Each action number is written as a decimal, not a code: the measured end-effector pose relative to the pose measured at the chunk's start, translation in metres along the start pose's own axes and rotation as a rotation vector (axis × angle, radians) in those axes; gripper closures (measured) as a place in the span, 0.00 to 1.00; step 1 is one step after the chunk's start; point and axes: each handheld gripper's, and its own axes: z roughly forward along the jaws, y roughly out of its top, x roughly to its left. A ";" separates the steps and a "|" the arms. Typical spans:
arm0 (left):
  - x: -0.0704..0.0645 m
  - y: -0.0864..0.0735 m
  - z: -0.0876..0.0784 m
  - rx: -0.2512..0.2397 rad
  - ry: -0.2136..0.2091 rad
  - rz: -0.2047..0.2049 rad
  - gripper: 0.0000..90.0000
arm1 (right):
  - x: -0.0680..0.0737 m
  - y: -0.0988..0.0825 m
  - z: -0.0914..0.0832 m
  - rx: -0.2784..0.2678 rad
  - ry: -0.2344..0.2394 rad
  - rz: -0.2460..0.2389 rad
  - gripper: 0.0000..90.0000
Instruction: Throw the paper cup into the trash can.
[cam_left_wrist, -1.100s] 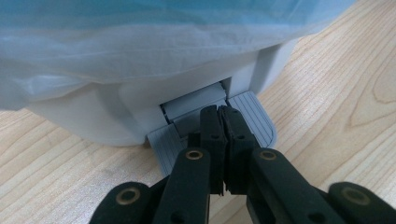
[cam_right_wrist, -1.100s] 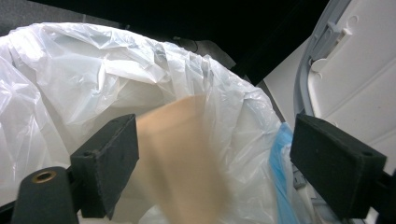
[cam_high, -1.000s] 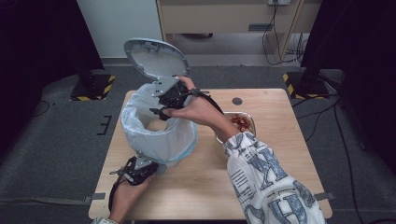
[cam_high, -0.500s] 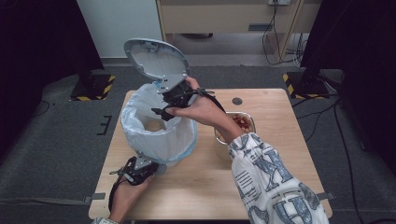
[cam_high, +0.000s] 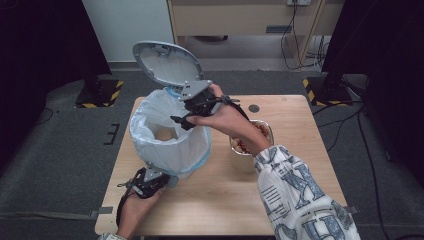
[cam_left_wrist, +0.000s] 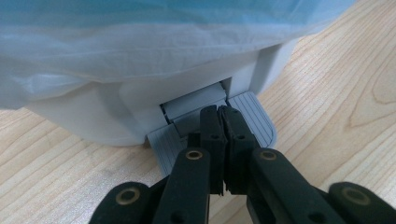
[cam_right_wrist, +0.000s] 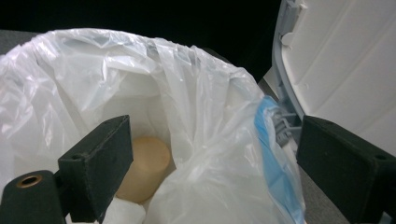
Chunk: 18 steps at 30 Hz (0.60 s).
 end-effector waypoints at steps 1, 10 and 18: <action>0.000 0.000 0.000 0.000 0.000 0.000 0.97 | 0.000 0.000 0.000 0.000 0.000 0.000 0.12; 0.000 0.000 0.000 0.000 0.000 0.000 0.97 | -0.005 -0.010 -0.017 -0.017 -0.022 0.014 0.12; 0.000 0.000 0.000 -0.002 0.001 -0.002 0.97 | -0.015 -0.019 -0.030 -0.019 -0.050 0.035 0.12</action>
